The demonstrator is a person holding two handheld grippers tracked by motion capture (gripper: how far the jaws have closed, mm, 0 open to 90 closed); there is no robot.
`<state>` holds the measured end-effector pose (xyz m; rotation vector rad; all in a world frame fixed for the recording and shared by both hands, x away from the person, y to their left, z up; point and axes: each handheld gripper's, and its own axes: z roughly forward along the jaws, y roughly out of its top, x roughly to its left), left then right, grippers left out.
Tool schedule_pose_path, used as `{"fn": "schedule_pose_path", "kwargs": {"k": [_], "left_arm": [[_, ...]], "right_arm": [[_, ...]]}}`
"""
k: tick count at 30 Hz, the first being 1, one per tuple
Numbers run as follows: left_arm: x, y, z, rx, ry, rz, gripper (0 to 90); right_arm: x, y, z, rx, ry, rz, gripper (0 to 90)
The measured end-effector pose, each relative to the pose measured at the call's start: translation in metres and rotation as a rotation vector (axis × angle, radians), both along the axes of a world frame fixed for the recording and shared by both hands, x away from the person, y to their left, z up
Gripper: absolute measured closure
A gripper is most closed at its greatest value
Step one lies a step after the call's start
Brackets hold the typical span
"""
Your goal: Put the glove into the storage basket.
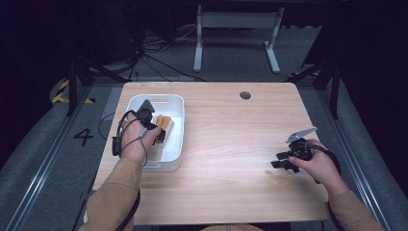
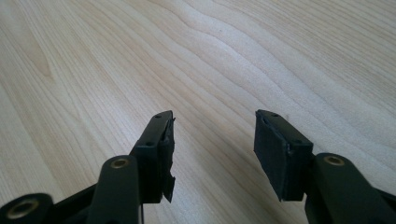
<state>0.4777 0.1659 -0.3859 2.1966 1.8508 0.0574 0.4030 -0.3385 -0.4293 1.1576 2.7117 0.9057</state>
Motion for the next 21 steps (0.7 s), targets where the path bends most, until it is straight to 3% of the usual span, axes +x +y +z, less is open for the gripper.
{"fn": "schedule_pose_path", "kwargs": {"k": [11, 21], "left_arm": [[-0.027, -0.016, 0.046, -0.019, -0.150, -0.112, 24.8], [-0.055, -0.044, 0.075, -0.058, -0.274, -0.313, 26.9]], "right_arm": [[-0.001, 0.000, 0.001, 0.006, -0.010, -0.002, 48.0], [-0.002, -0.002, 0.001, 0.006, -0.015, -0.005, 47.6]]}}
